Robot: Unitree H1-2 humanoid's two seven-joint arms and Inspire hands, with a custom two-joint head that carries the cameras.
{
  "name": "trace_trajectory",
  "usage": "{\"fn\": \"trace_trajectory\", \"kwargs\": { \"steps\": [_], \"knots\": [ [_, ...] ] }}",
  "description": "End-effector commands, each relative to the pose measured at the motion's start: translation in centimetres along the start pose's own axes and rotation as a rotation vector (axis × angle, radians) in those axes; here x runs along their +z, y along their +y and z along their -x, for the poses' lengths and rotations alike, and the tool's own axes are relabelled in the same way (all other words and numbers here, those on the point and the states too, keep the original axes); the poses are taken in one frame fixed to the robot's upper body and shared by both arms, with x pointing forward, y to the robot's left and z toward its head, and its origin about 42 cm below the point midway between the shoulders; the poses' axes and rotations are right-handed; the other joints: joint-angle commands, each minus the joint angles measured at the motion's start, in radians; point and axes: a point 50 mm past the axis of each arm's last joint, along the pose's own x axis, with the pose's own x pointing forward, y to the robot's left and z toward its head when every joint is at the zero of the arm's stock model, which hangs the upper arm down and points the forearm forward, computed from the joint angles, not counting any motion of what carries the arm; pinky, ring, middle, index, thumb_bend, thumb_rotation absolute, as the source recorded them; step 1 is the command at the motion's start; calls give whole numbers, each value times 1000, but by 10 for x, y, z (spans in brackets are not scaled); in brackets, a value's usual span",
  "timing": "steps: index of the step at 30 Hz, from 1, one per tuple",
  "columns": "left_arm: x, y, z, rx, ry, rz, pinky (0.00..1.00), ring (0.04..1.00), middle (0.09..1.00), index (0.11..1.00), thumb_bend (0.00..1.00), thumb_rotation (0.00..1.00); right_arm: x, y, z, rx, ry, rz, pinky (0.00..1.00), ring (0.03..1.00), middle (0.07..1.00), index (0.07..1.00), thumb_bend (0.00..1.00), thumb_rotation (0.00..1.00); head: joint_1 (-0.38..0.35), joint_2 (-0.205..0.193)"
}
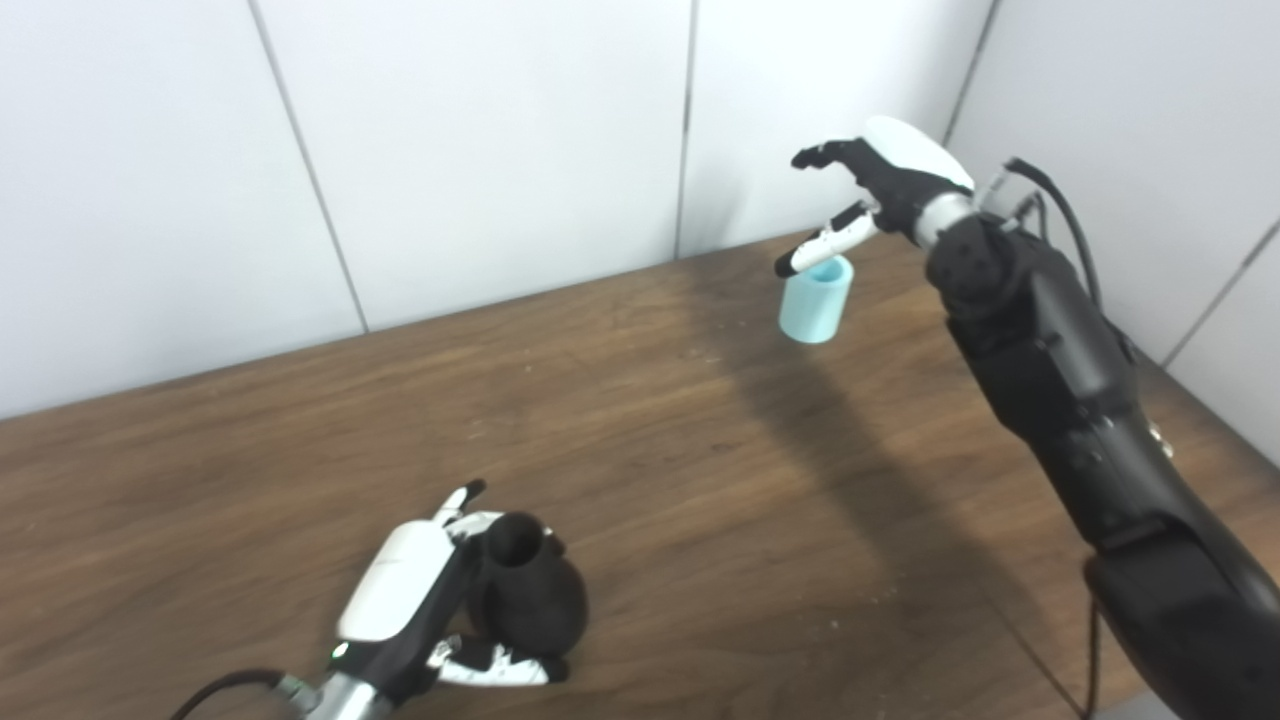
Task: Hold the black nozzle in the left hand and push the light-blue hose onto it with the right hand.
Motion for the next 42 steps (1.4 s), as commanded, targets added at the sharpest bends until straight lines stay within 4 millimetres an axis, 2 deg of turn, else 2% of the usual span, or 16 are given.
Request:
{"fn": "trace_trajectory", "kwargs": {
  "steps": [1,10,16,20,26,29,34,36,40,42],
  "knots": [
    [-31,-22,28,-162,128,-34,1000,739,471,499,522,0,12,-32,-7,-71,-15,35,848,926,883,834,867,192,-10,-1],
    [-33,-21,29,-160,128,-21,1000,736,474,497,522,0,12,-21,-30,9,64,95,885,923,897,847,914,168,-10,0],
    [-33,-21,30,-160,132,-20,1000,735,474,497,522,0,10,-9,-41,85,114,141,772,892,893,850,931,174,-10,-1],
    [-33,-22,31,-164,134,-20,1000,736,474,497,522,0,9,-1,-49,115,145,170,872,887,887,855,926,176,-10,0],
    [-31,-23,29,-167,133,-14,1000,735,479,494,522,0,7,17,-52,138,166,221,699,860,867,856,921,152,4,2],
    [-29,-23,28,-170,130,-16,1000,730,479,494,522,0,6,20,-51,139,168,238,659,830,855,855,918,138,7,3],
    [-27,-23,29,-183,130,-16,1000,718,461,504,521,0,7,24,-50,117,154,214,604,722,824,836,909,87,2,2],
    [-27,-23,30,-190,133,-21,1000,711,446,510,520,0,7,26,-51,111,148,204,546,658,794,827,904,62,3,2],
    [-27,-23,31,-200,140,-25,1000,705,464,502,521,0,6,27,-51,107,142,200,616,717,810,820,901,30,8,5],
    [-27,-23,30,-203,142,-23,1000,703,475,496,522,0,4,27,-53,105,143,198,608,711,812,821,893,17,8,5]
  ]
}}
